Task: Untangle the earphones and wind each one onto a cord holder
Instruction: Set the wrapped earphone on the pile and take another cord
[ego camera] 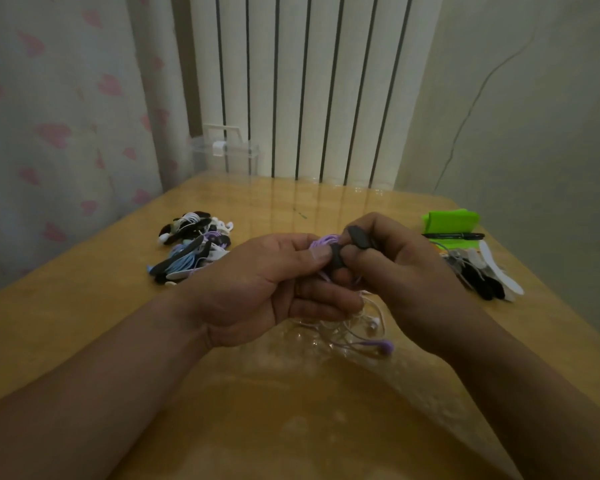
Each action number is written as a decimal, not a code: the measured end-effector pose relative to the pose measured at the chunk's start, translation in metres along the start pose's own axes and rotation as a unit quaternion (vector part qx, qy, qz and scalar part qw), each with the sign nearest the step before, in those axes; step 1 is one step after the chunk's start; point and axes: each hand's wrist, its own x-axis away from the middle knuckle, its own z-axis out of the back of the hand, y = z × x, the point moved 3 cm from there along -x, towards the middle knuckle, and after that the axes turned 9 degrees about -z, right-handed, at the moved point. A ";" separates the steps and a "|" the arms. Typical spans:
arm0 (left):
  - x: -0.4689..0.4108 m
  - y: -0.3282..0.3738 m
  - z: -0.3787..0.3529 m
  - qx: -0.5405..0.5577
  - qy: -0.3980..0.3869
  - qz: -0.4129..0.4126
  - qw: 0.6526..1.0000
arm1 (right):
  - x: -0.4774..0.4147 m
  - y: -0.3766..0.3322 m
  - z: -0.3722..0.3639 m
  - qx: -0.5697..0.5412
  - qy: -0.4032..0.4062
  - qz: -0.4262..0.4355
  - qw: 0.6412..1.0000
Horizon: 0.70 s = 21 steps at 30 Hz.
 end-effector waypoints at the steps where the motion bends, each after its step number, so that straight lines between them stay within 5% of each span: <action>1: 0.000 0.000 0.000 -0.020 0.015 -0.006 1.000 | 0.000 0.000 0.001 0.005 -0.004 0.001 1.000; 12: -0.005 -0.010 -0.004 -0.173 0.143 -0.103 0.969 | -0.004 0.000 -0.004 -0.025 0.044 0.002 0.999; 17: -0.008 -0.014 -0.002 -0.095 0.155 -0.066 0.981 | -0.003 0.005 -0.008 0.086 0.107 0.019 0.990; 21: -0.004 -0.011 0.000 -0.002 0.100 -0.006 0.995 | -0.005 0.011 -0.008 -0.072 0.012 -0.027 0.997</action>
